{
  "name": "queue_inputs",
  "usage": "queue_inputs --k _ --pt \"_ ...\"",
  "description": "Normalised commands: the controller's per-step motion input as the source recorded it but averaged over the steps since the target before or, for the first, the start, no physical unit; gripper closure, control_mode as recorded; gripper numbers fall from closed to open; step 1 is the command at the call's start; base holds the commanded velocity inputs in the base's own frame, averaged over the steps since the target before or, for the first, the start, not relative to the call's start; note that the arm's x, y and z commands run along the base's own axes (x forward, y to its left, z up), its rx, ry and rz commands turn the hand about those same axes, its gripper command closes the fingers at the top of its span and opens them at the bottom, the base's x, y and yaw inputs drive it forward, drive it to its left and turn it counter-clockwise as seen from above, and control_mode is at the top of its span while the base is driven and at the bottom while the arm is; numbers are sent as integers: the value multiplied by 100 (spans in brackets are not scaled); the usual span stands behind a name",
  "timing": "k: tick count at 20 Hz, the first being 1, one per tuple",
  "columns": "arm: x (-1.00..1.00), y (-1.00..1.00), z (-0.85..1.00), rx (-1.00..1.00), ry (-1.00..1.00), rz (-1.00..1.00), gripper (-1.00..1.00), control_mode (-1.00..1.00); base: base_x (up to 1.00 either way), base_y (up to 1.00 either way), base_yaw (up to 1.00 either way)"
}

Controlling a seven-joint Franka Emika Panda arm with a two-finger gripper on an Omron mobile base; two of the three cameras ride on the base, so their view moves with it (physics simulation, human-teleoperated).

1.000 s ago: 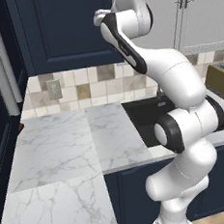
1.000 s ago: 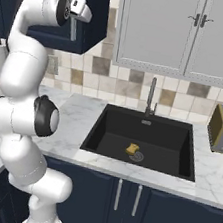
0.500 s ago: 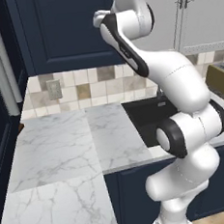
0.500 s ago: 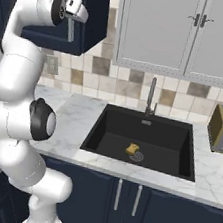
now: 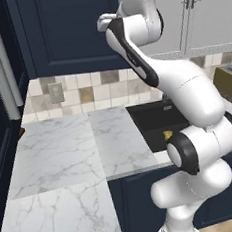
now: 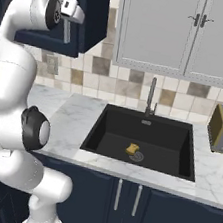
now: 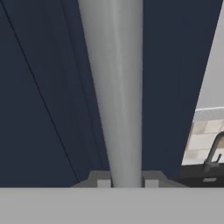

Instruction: Open the cabinet, pick the kettle from the cabinet, and place it in the sink.

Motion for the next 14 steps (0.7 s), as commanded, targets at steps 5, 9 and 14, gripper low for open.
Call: queue_inputs --k 5,9,14 --pt "-38 35 -4 -4 -9 6 100 -100 0 0 0" --pt "-35 37 0 -1 -3 3 100 -100 0 0 0" --pt "-31 38 2 0 0 0 100 -100 0 0 0"
